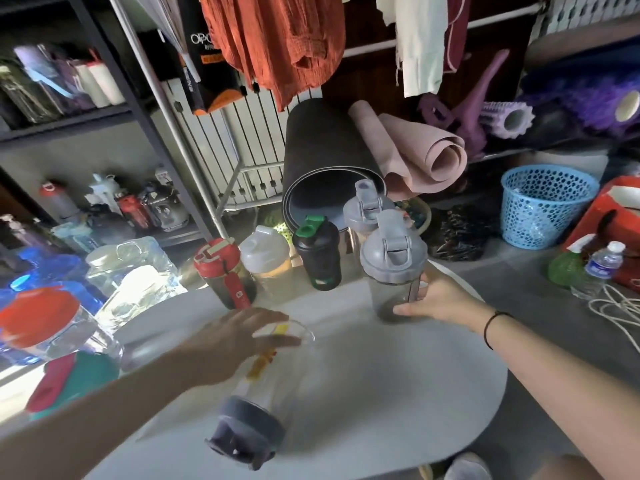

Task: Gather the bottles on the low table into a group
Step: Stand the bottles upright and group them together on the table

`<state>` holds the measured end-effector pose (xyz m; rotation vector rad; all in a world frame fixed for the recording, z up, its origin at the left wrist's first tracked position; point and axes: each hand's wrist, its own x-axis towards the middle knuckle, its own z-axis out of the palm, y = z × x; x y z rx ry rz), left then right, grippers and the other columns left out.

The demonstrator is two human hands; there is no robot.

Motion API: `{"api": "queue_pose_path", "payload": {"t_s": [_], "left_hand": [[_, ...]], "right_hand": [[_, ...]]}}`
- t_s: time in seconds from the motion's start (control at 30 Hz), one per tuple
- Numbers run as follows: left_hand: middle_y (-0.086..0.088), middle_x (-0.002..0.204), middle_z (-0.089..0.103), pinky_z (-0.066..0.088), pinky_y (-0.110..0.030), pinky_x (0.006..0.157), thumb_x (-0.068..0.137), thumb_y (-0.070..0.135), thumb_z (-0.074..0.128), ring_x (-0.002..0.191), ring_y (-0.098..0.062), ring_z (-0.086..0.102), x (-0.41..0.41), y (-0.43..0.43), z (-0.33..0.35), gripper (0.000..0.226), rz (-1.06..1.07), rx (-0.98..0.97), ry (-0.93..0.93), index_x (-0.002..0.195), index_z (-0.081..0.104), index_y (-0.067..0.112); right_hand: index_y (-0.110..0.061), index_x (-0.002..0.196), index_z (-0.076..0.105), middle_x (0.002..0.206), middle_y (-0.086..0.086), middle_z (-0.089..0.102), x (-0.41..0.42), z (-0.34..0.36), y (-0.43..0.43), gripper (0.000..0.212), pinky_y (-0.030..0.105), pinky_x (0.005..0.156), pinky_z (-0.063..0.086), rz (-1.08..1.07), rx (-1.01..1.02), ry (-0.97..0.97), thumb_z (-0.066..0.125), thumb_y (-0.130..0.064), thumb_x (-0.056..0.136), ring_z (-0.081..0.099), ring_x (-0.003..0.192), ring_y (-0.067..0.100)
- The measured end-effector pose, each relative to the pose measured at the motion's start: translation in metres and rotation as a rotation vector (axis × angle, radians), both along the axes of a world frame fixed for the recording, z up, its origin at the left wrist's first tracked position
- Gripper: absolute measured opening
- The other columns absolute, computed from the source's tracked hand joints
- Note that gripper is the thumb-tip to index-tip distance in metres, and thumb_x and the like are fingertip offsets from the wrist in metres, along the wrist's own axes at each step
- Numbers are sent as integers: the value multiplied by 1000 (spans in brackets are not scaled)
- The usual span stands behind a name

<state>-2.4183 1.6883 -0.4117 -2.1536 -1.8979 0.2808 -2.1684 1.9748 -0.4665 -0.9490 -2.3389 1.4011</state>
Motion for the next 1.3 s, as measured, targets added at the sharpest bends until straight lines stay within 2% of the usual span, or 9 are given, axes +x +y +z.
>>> {"api": "queue_pose_path", "payload": {"t_s": [0.13, 0.23, 0.33, 0.47, 0.57, 0.7, 0.9, 1.07, 1.3], "left_hand": [[-4, 160, 24, 35, -46, 108, 66, 28, 80, 150, -26, 3, -6, -13, 5, 106, -234, -282, 264, 147, 18, 52], [-3, 161, 21, 34, -59, 107, 68, 33, 80, 145, -38, 23, -2, -4, 5, 99, -317, -316, 334, 144, 21, 56], [1, 154, 37, 42, -54, 104, 67, 35, 78, 138, -34, 41, 6, 4, 2, 83, -425, -313, 361, 137, 37, 49], [5, 147, 46, 53, -39, 96, 72, 32, 72, 135, -26, 46, 9, 4, -16, 69, -376, -148, 26, 135, 44, 40], [17, 141, 48, 51, -25, 95, 68, 41, 73, 130, -7, 47, 25, 5, -16, 74, -115, 43, -462, 133, 37, 46], [32, 107, 64, 52, -18, 85, 48, 67, 79, 101, 9, 61, 50, 24, -1, 73, 285, 253, -1087, 114, 56, 45], [10, 119, 61, 50, -32, 94, 62, 40, 86, 109, -13, 59, 51, 69, -6, 81, 580, 416, -1271, 128, 40, 32], [10, 120, 63, 53, -45, 93, 52, 54, 84, 111, -18, 60, 50, 89, -22, 98, 714, 431, -1363, 134, 33, 36], [12, 124, 58, 44, -29, 89, 62, 40, 86, 114, -16, 56, 60, 104, -30, 95, 730, 394, -1370, 138, 30, 32]], "right_hand": [[-30, 135, 37, 127, -8, 56, -3, -1, -2, 95, 40, 100, 49, 12, -20, 6, 88, -37, 55, 59, 114, 16], [-30, 139, 31, 130, -8, 50, -2, -1, -5, 92, 34, 99, 48, 20, -59, 6, 86, -26, 66, 57, 116, 15], [-33, 140, 28, 134, -7, 46, -1, -4, -7, 95, 39, 101, 48, 22, -79, 4, 85, -32, 64, 61, 113, 15], [-40, 132, 26, 133, -9, 44, 0, -9, -10, 84, 33, 96, 51, 29, -137, 37, 82, -22, 72, 65, 105, 11], [-35, 138, 26, 129, -7, 46, 0, -10, -11, 87, 31, 91, 53, 18, -143, 51, 81, -15, 74, 66, 99, 11], [-36, 135, 32, 124, -1, 55, 1, -12, -12, 87, 39, 95, 53, 7, -152, 68, 83, -21, 68, 69, 95, 15], [-36, 132, 36, 121, -7, 58, -1, -13, -13, 91, 41, 95, 53, -34, -120, 69, 87, -30, 57, 69, 97, 18], [-38, 131, 37, 120, -17, 54, -2, -8, -10, 83, 37, 98, 50, -5, -140, 85, 84, -13, 67, 64, 105, 15], [-29, 135, 42, 125, -14, 56, -3, -5, -2, 84, 40, 104, 46, 16, -165, 111, 84, -7, 65, 54, 122, 15]]}}
